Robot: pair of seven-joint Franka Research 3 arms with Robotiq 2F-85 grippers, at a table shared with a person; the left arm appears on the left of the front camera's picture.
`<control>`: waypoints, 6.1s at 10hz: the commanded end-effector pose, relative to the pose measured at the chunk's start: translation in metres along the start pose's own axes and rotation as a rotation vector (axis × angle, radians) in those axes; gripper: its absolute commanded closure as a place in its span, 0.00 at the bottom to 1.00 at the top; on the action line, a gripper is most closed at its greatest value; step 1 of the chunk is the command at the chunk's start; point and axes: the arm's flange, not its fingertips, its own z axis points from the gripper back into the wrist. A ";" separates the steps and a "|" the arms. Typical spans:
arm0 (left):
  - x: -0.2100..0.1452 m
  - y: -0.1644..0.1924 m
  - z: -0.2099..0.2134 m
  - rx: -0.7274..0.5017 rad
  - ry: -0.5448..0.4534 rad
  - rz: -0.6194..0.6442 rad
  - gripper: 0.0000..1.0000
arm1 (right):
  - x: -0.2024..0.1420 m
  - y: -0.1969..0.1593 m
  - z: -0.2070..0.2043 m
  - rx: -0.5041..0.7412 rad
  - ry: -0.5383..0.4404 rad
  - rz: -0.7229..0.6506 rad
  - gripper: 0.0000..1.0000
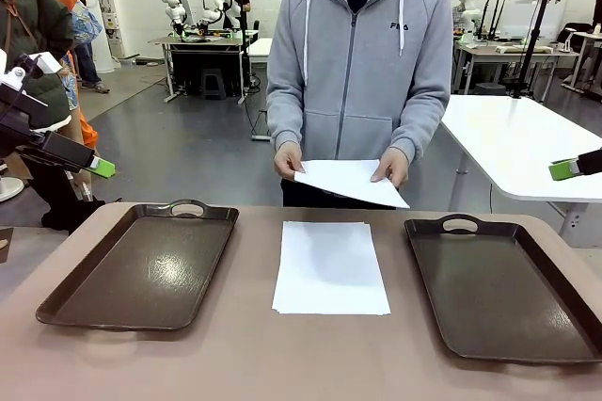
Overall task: Sort the A4 documents.
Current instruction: Receive the A4 Paper.
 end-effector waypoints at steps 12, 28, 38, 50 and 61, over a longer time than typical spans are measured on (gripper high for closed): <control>0.000 0.000 0.000 0.001 0.001 -0.004 0.00 | -0.001 -0.002 -0.003 0.010 -0.003 0.003 0.00; 0.000 0.000 0.000 0.001 0.001 -0.004 0.00 | -0.001 -0.002 -0.003 0.010 -0.003 0.003 0.00; 0.034 0.033 -0.061 -0.257 -0.066 0.261 0.00 | -0.001 -0.002 -0.003 0.010 -0.003 0.003 0.00; 0.138 0.012 -0.310 -0.843 0.046 0.726 0.00 | -0.001 -0.002 -0.003 0.010 -0.003 0.003 0.00; 0.130 -0.018 -0.330 -1.012 0.097 0.827 0.11 | -0.001 -0.002 -0.003 0.010 -0.003 0.003 0.00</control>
